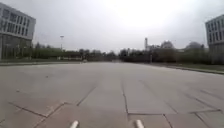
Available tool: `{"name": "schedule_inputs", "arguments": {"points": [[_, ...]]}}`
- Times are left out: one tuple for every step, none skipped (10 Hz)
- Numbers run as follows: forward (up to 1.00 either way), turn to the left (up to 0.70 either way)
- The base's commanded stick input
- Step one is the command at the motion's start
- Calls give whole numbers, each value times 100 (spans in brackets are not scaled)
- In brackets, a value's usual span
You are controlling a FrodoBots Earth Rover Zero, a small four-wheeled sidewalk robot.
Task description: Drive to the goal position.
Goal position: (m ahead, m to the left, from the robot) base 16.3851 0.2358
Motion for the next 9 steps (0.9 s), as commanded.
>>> {"name": "schedule_inputs", "arguments": {"points": [[100, -40], [100, -40], [100, -40], [100, -40], [100, -40], [100, -40], [100, -40], [100, -11], [100, 0]]}}
